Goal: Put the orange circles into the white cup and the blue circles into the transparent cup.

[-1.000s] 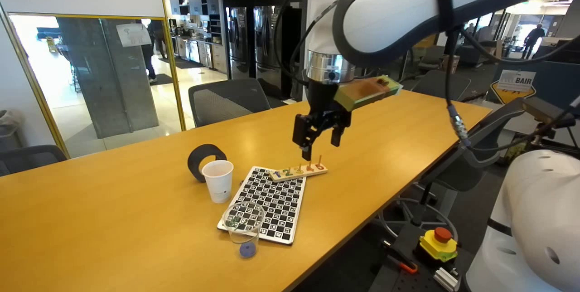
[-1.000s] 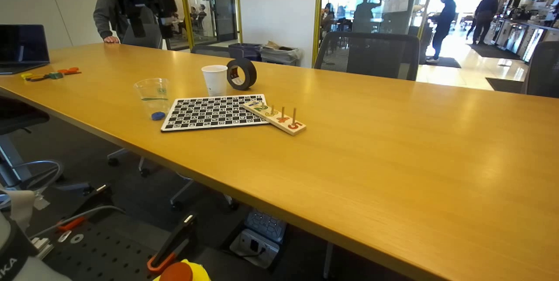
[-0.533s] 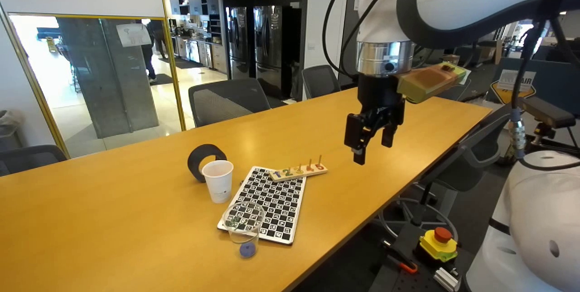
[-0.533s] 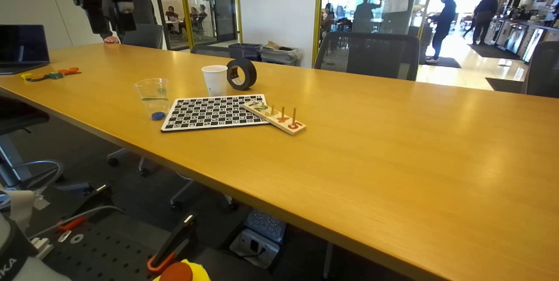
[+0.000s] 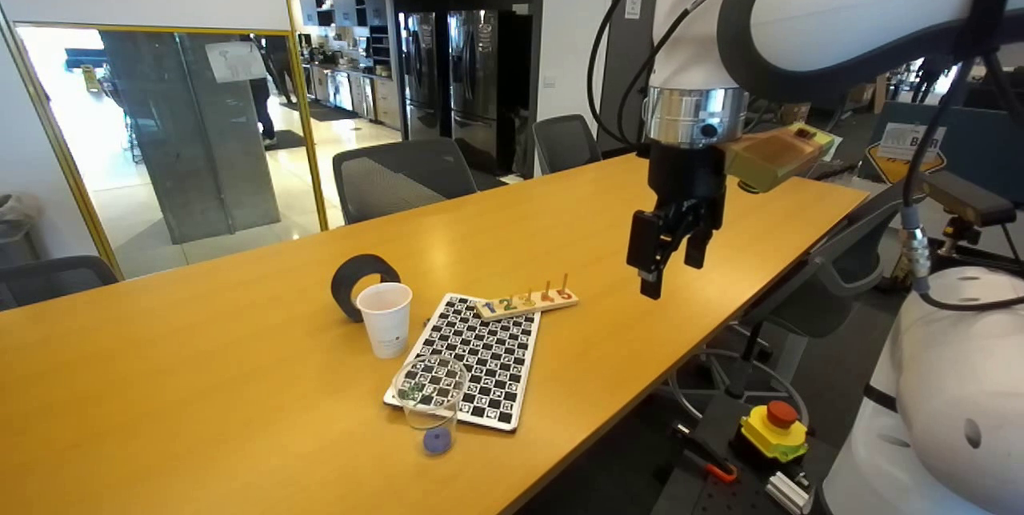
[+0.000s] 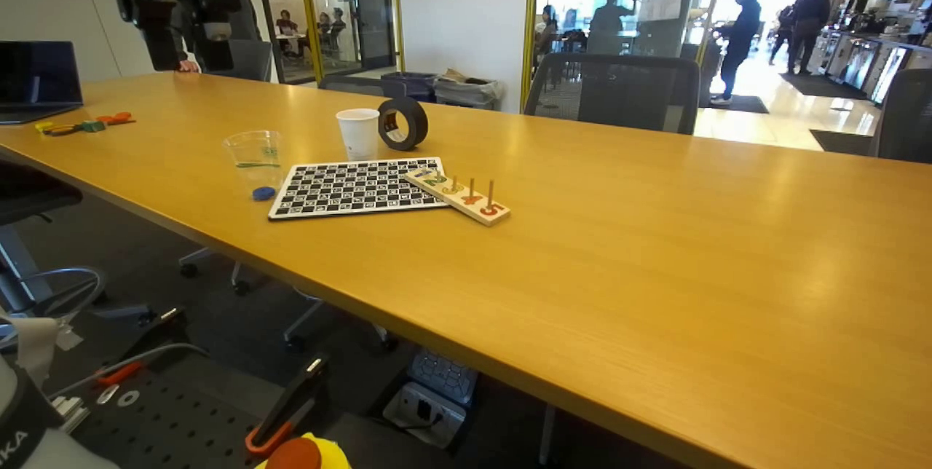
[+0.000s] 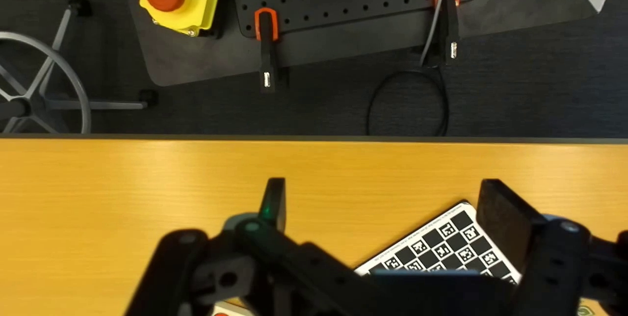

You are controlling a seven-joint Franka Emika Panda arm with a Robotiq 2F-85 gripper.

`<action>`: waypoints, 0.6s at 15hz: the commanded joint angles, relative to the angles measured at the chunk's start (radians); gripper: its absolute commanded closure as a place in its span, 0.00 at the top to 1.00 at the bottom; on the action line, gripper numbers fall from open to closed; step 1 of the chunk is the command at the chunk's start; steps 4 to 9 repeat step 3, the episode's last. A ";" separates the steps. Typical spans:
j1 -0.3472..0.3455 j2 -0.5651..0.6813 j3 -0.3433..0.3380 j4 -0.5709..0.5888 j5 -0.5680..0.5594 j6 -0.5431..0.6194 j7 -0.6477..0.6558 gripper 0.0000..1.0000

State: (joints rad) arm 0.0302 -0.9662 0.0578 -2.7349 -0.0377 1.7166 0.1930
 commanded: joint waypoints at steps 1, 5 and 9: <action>-0.015 0.000 0.009 0.001 0.009 -0.001 -0.014 1.00; -0.016 0.000 0.006 0.000 0.009 -0.001 -0.016 1.00; -0.016 0.000 0.006 0.000 0.009 -0.001 -0.016 1.00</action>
